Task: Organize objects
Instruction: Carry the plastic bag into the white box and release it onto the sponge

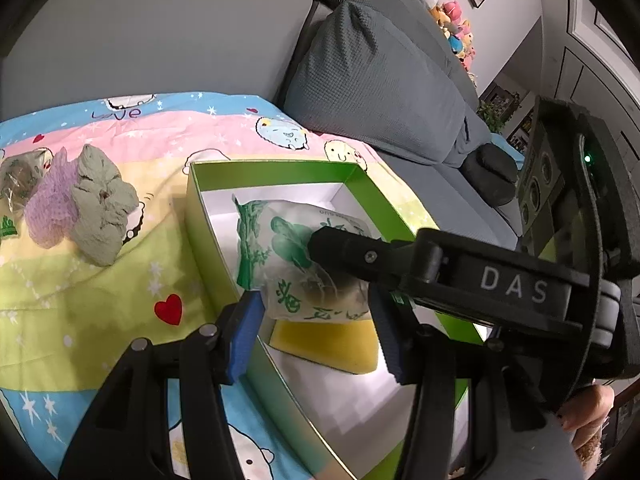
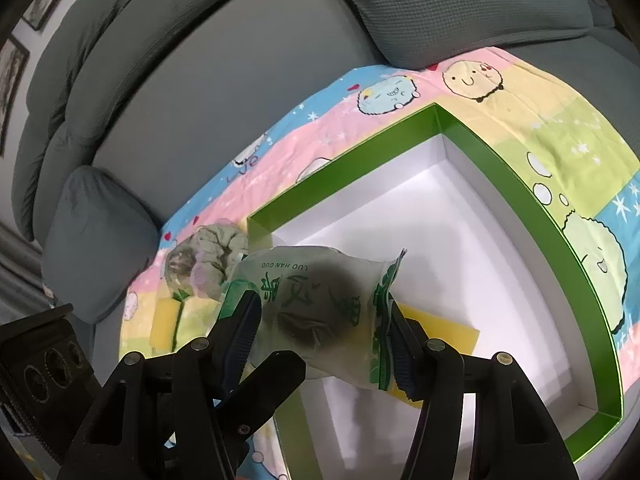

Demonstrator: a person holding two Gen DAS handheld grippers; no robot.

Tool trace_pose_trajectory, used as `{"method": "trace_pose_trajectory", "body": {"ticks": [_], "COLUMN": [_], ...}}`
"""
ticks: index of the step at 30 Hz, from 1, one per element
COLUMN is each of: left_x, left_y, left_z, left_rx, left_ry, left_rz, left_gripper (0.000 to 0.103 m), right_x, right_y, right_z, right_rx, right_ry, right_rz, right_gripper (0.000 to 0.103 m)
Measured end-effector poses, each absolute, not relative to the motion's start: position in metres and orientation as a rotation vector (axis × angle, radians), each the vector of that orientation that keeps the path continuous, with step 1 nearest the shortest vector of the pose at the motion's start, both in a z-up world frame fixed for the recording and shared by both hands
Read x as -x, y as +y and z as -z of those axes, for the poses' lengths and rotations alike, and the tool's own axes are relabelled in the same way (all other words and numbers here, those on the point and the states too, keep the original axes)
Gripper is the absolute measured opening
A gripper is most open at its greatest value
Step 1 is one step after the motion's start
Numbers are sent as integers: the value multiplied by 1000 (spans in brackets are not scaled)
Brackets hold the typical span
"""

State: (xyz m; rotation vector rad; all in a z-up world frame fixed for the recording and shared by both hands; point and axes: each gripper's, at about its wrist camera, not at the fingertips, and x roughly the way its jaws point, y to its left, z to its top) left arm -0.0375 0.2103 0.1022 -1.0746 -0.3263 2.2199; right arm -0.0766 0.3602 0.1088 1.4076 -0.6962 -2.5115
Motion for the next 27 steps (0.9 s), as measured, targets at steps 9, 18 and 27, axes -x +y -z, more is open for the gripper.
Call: {"method": "trace_pose_trajectory", "body": {"ticks": [9,18,27], "left_x": [38,38,38], "left_y": [215,219,223], "left_z": [-96,-94,-91], "left_rx": [1095,1110,1113], "left_ry": [-316,-297,-289], "left_rz": [-2220,-2216,-2216], "left_gripper": [51,51,51], "right_x": [80,81,84], "right_y": [362,364,367], "right_z": [-103,-99,-96], "right_rx": [-1444,-1467,-1487], "right_ry": [-699,-706,-720], "right_rz": [2507,2499,2492], "right_gripper": [61,61,61]}}
